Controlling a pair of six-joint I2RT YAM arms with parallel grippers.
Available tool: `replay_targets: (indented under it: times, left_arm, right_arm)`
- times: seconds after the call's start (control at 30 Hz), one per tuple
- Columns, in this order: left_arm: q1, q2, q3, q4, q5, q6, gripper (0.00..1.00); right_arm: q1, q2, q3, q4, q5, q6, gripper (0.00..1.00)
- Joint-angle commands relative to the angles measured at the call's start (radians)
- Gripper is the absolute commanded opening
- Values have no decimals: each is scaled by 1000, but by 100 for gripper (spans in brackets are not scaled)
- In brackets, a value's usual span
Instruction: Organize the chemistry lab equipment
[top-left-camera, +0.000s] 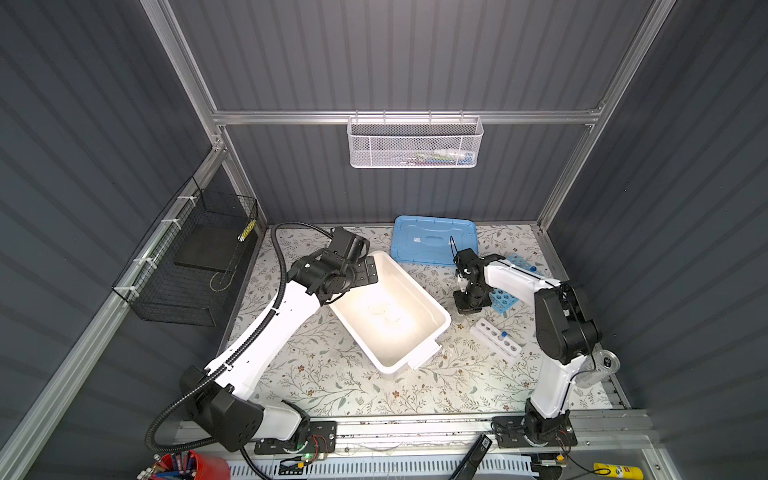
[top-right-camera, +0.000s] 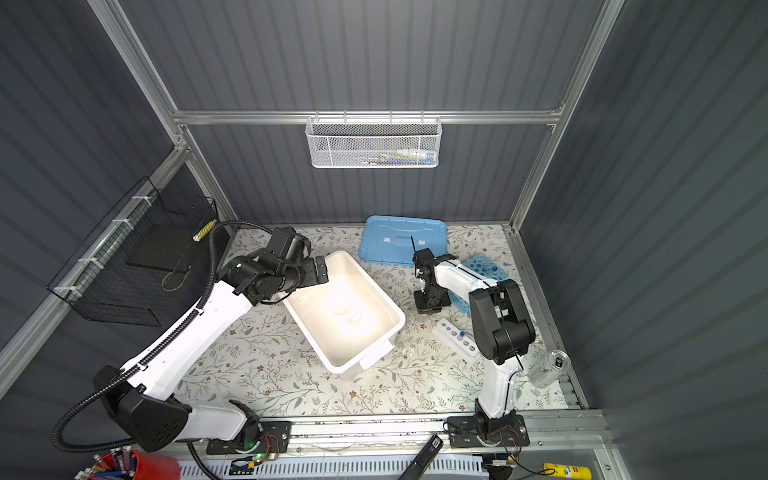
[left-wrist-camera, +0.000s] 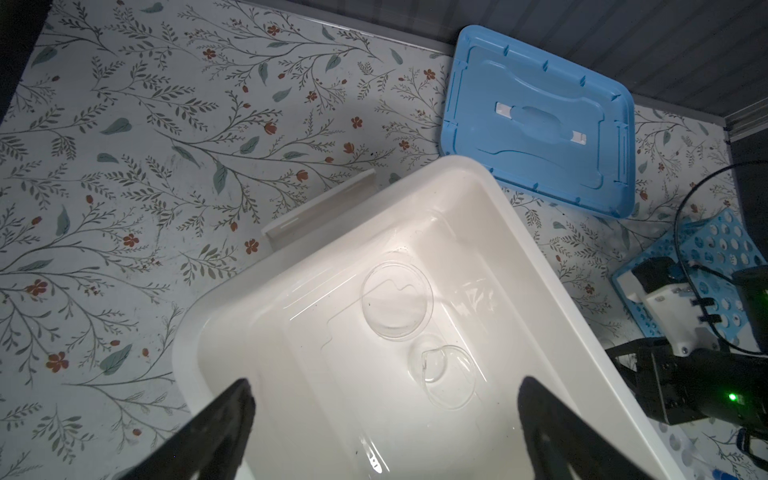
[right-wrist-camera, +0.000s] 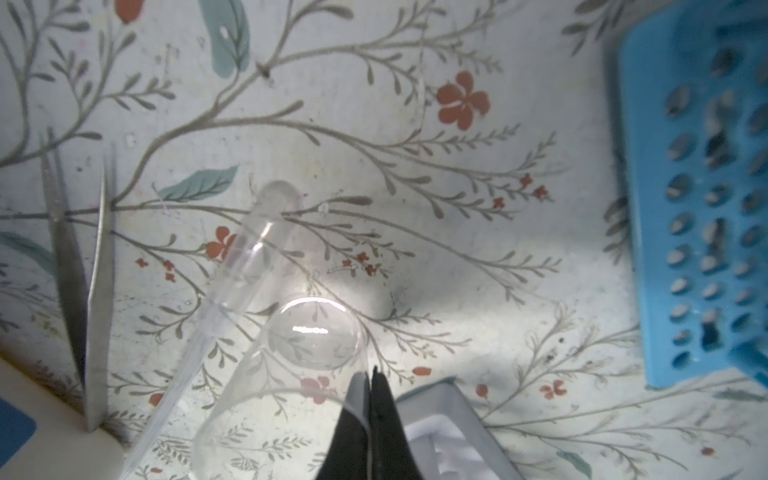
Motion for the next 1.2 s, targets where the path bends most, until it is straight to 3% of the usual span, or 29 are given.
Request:
replay_targets:
  times: [0.0, 0.23, 0.47, 0.67, 0.8, 1.17]
  left_arm:
    - [7, -37, -19, -58, -44, -17, 100]
    - [54, -36, -23, -56, -14, 21, 100]
    - [109, -72, -91, -37, 7, 29, 100]
    - [169, -117, -135, -38, 34, 40, 100]
    - [181, -121, -137, -19, 41, 56, 100]
    - [184, -105, -98, 2, 36, 82, 100]
  right_arm:
    - [-3, -6, 24, 1, -4, 0, 2]
    - [-3, -17, 85, -75, 35, -9, 0]
    - [-3, -131, 146, -187, 87, 26, 0]
    - [3, -206, 293, -281, 46, 48, 0]
    - [63, -240, 380, -277, -2, 12, 0]
    - [281, -18, 809, -458, -16, 20, 0]
